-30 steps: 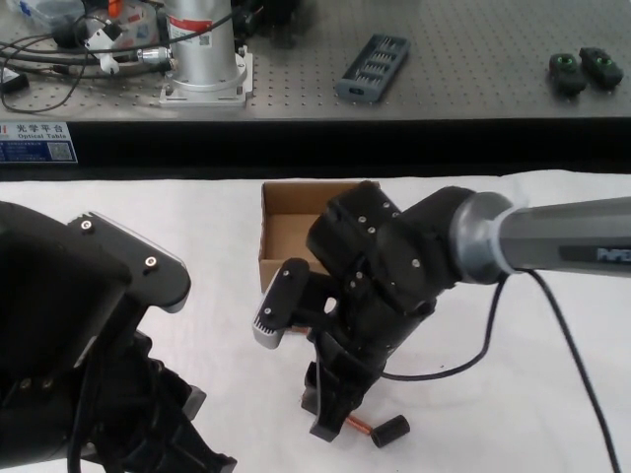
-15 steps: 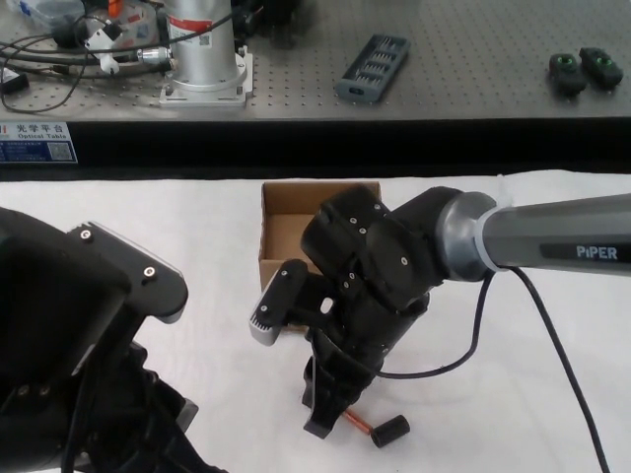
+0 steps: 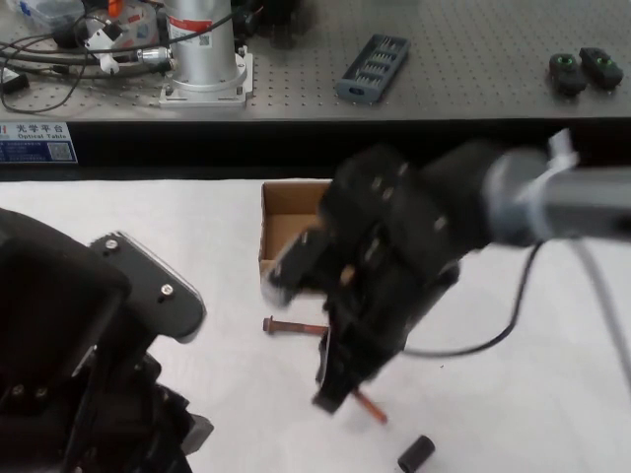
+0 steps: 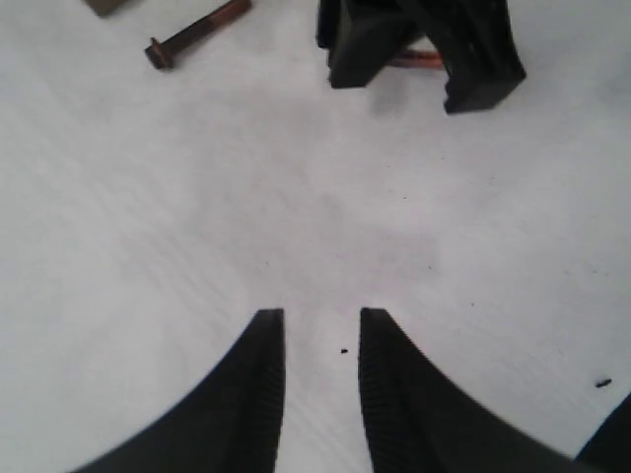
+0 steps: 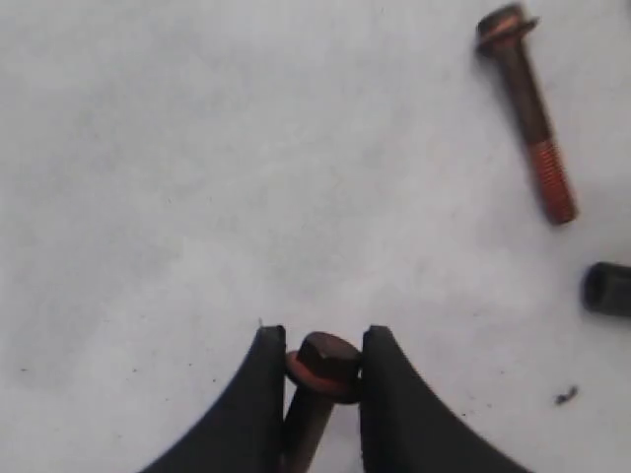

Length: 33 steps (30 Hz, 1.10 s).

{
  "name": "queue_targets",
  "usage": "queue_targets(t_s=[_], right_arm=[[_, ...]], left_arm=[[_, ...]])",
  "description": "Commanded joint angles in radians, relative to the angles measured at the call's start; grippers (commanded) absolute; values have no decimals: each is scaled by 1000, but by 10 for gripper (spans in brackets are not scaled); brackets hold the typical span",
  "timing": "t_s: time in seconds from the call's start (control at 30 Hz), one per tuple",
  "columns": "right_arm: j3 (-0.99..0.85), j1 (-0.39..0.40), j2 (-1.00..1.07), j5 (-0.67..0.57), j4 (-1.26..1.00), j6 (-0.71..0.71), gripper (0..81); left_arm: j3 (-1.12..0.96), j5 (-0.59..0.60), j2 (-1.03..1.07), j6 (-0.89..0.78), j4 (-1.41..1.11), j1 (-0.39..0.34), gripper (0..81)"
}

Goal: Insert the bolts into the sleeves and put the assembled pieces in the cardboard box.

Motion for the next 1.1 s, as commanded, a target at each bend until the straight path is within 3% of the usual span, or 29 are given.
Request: queue_targets(t_s=[0.0, 0.2, 0.43, 0.67, 1.07], right_arm=[[-5, -1, -89, -11, 9, 7, 36], [24, -1, -286, 45, 18, 14, 36], [212, -52, -529, 128, 11, 22, 36], [413, -98, -791, 114, 11, 99, 36], [532, -98, -1209, 171, 40, 331, 36]], left_arm=[[-26, 17, -9, 67, -2, -2, 195], [-110, 75, 51, 100, -5, -2, 191], [-239, 241, 216, 111, 5, -2, 191], [-340, 248, 394, 111, -1, -17, 191], [-483, 211, 668, -16, -84, -144, 191]])
